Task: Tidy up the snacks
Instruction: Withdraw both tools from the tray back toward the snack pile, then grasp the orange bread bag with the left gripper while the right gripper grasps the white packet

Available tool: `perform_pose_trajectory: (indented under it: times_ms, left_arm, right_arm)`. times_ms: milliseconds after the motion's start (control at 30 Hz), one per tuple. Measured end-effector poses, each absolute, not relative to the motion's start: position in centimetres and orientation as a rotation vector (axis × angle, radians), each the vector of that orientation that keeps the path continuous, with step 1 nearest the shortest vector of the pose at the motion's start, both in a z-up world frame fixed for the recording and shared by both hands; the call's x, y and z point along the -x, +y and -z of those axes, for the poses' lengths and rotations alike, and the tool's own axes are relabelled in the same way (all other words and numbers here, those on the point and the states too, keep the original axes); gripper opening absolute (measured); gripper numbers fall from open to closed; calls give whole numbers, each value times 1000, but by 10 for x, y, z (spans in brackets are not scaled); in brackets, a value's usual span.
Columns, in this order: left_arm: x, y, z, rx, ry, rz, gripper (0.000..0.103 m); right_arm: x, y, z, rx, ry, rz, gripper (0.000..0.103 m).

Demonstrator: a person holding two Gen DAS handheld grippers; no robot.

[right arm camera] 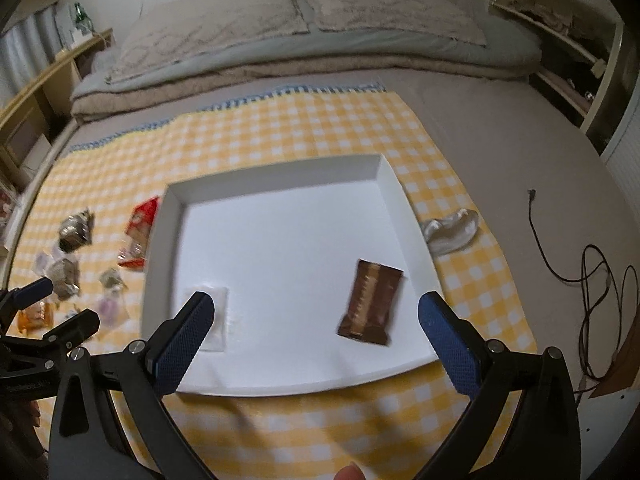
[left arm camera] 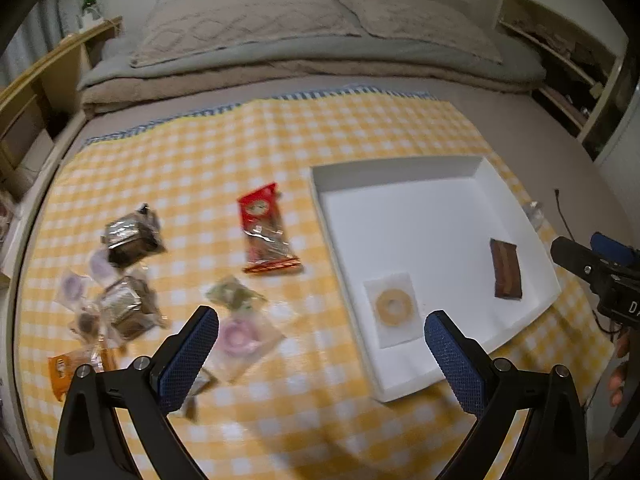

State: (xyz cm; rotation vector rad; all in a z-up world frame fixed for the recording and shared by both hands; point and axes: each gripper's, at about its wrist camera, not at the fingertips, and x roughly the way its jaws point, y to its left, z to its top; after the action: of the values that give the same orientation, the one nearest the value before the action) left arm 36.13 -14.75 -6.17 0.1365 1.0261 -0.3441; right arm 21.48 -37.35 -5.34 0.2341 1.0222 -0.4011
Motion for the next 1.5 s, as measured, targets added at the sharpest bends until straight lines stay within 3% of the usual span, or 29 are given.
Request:
perform_pose_trajectory:
  times_ms: [967,1500]
  left_arm:
    - [-338,41,16,-29,969,94,103]
    - [-404,121,83,-2,1129,-143,103]
  right_arm:
    - [-289,-211,44,-158,993,88,103]
    - [-328,-133,109,-225,1180,-156,103]
